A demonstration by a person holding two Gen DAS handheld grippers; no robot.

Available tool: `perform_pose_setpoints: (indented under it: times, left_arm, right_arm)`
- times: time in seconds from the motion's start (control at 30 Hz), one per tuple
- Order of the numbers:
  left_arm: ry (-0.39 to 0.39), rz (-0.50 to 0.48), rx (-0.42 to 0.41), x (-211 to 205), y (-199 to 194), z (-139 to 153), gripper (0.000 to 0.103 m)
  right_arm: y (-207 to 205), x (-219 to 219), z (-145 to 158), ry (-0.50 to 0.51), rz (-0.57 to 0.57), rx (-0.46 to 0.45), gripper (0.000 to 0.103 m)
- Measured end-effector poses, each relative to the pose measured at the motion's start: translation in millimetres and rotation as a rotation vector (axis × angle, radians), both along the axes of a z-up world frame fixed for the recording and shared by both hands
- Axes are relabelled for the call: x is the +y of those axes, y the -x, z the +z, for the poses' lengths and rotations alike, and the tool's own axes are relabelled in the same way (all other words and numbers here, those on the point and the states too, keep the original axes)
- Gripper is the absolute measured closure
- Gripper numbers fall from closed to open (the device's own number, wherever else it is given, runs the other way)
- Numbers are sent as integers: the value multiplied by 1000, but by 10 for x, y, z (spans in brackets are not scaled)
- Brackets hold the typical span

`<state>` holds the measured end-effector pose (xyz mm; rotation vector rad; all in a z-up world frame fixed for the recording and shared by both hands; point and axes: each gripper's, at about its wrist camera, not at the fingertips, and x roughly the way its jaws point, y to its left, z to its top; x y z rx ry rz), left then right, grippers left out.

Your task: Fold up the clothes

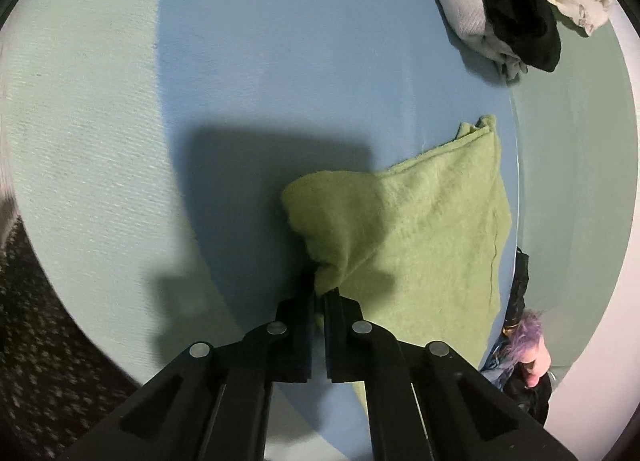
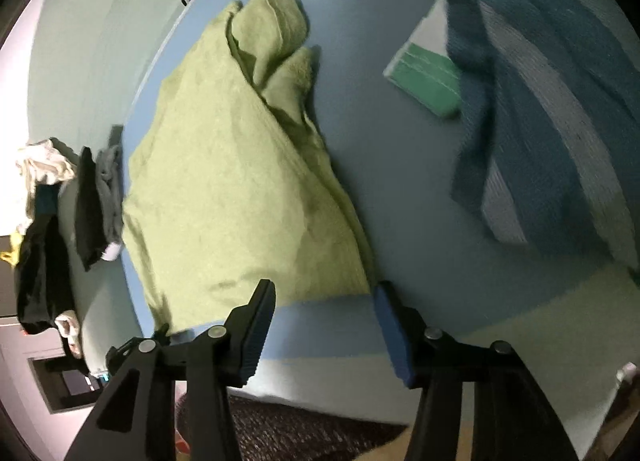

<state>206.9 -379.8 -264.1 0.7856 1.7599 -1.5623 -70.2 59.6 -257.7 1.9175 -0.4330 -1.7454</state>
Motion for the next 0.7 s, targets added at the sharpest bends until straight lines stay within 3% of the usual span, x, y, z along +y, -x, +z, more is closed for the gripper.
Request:
perform_pose_setpoints:
  times: [0.13,0.23,0.33,0.4,0.43,0.5,0.6,0.67,0.7]
  left_arm:
    - [8,-7,-2,19,-21,-38,99]
    - [15,-20,2,15,-37,-60,99]
    - [1,-11,30,-3,-83,-110,99]
    - [-8,-5,49,-14,-114,-141,99]
    - [-7,-1,65,-6,-139,-135,99]
    - [21,-2,114,13,-186,-47,100]
    - [99,-28,223,4,-201,398,100]
    - [148,-49,344,2,-193,812,100]
    - [208,-82,402,26,-192,1130,100]
  right_arm:
    - [-143,-41,-55,24,8,-26,46]
    - [-111,-29,-173,81,-82,-63,47]
    - [11,-119,-214,87,-97,-48,48]
    - [73,-182,-230,61,-114,-26,67]
    - [92,-180,-239,48,-127,-13,92]
    - [119,-145,-229,61,-168,-5,97]
    - [121,-92,246,173,-174,107,97]
    - [108,-54,801,260,-150,255,98]
    - [98,-33,1071,305,-140,324,98]
